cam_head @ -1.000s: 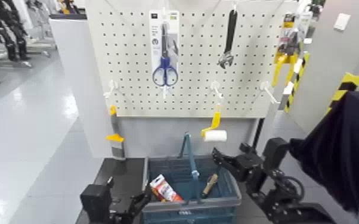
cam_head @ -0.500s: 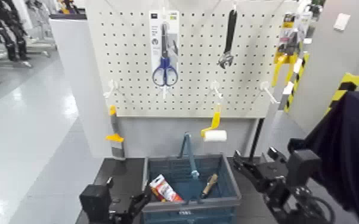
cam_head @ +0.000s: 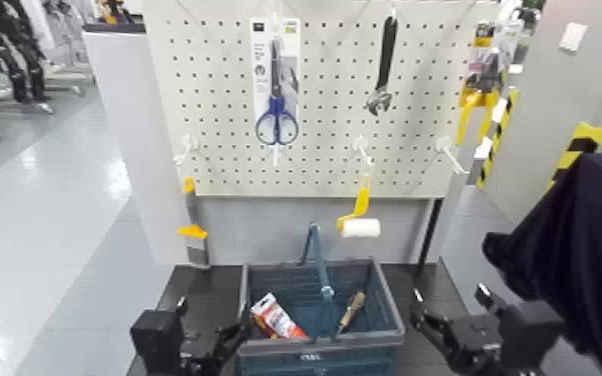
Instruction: Put the tool with the wooden handle into the crate.
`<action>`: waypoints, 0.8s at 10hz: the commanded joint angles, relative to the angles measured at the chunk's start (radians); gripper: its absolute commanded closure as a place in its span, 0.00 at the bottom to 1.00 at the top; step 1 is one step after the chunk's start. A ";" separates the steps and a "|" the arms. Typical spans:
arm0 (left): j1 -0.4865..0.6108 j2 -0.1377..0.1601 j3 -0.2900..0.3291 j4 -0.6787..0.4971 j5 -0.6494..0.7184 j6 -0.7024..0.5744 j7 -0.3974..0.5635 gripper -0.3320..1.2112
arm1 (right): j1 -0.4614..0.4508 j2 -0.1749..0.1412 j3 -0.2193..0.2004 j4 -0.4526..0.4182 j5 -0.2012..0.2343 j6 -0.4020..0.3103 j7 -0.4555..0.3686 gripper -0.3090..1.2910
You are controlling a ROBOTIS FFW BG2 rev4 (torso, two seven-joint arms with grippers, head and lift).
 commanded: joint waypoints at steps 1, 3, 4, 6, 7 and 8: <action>0.002 -0.001 0.003 -0.002 -0.004 0.000 0.000 0.30 | 0.066 0.027 -0.019 -0.011 0.014 -0.037 0.021 0.26; 0.002 -0.001 0.003 -0.002 -0.004 0.000 0.000 0.30 | 0.075 0.032 -0.036 -0.010 0.014 -0.041 0.054 0.26; 0.002 -0.001 0.003 -0.003 -0.004 0.000 0.000 0.30 | 0.086 0.041 -0.045 -0.013 0.014 -0.050 0.070 0.26; 0.007 -0.004 0.008 -0.003 -0.005 0.000 0.000 0.30 | 0.128 0.061 -0.061 -0.039 0.026 -0.049 0.073 0.26; 0.007 -0.006 0.010 -0.003 -0.007 0.000 0.000 0.30 | 0.132 0.061 -0.061 -0.042 0.031 -0.043 0.073 0.26; 0.005 -0.006 0.008 -0.003 -0.007 0.000 0.000 0.30 | 0.132 0.062 -0.061 -0.042 0.037 -0.044 0.073 0.26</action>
